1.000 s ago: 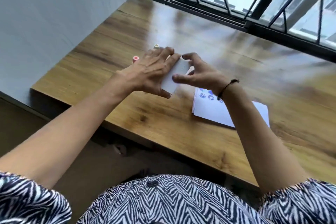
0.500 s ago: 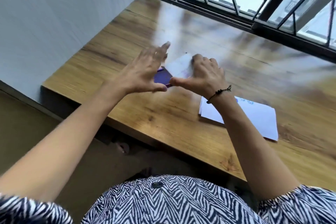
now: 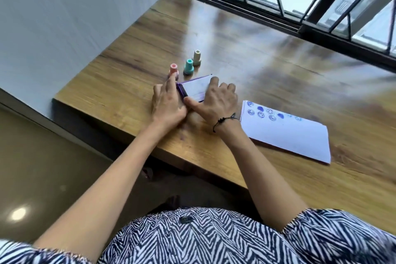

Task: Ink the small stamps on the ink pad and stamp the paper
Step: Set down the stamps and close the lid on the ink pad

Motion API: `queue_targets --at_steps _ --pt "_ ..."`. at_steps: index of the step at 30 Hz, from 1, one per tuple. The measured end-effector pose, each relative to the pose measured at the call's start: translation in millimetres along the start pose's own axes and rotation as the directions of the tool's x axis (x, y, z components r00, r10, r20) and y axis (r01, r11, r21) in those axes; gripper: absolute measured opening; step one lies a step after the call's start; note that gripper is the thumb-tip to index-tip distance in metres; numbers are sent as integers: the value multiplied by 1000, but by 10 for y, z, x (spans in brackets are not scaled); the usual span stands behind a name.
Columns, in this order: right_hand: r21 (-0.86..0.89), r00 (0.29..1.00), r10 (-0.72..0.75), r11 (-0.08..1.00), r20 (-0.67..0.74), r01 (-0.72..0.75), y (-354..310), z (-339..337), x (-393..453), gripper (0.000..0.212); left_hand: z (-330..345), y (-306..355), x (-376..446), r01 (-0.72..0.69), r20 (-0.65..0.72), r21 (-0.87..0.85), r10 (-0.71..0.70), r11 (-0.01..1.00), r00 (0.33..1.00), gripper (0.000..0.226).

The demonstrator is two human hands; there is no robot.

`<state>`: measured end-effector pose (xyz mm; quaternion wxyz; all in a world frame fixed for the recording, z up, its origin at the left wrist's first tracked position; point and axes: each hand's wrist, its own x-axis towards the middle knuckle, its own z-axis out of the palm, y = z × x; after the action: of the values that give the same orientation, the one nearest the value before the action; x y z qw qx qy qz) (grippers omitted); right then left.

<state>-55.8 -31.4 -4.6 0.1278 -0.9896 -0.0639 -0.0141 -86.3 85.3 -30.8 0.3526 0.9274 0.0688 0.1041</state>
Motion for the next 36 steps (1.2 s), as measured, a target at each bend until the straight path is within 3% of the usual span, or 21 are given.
queue_targets --at_steps 36 --pt "31 998 50 998 -41 -48 -138 148 -90 76 29 -91 -74 -52 27 39 51 998 998 85"
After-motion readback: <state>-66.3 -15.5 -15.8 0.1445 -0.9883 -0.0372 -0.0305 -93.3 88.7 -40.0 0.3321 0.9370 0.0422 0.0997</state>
